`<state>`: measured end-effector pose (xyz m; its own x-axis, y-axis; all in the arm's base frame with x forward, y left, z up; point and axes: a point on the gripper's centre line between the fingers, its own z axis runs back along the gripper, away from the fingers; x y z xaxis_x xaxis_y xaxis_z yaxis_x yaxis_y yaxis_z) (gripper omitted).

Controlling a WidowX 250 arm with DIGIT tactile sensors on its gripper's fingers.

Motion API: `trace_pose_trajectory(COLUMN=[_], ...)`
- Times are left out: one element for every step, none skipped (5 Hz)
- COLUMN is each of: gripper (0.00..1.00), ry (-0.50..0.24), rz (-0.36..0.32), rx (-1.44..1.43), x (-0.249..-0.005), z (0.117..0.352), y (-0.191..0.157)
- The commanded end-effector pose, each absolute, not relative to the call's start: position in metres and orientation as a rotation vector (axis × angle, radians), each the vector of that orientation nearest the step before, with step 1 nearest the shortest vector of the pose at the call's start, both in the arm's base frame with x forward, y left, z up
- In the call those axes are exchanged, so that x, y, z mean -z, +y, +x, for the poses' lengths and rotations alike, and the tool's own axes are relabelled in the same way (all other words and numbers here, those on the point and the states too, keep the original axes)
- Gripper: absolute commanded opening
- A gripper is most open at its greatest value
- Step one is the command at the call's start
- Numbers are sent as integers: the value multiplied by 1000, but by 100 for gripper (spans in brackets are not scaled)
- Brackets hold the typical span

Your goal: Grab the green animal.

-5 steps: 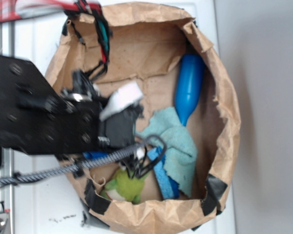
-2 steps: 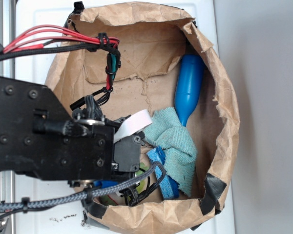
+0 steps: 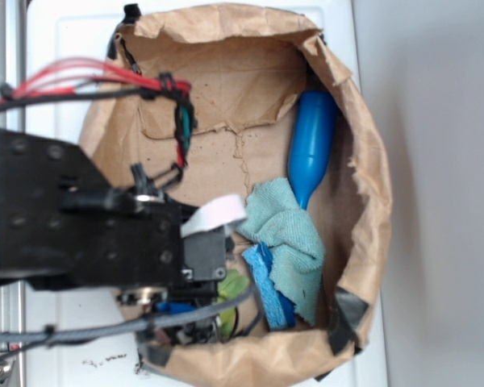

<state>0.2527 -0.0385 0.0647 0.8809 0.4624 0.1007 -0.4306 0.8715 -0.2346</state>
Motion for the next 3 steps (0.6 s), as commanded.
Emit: trace_pose_trajectory(gripper=[100,100,100], ry=[-160,-139,-131], rz=[-301,-313,-320], rx=[-461,-466,-464], x=[-77,-85,-100], z=[266,270,270], y=[-31,-34,-36])
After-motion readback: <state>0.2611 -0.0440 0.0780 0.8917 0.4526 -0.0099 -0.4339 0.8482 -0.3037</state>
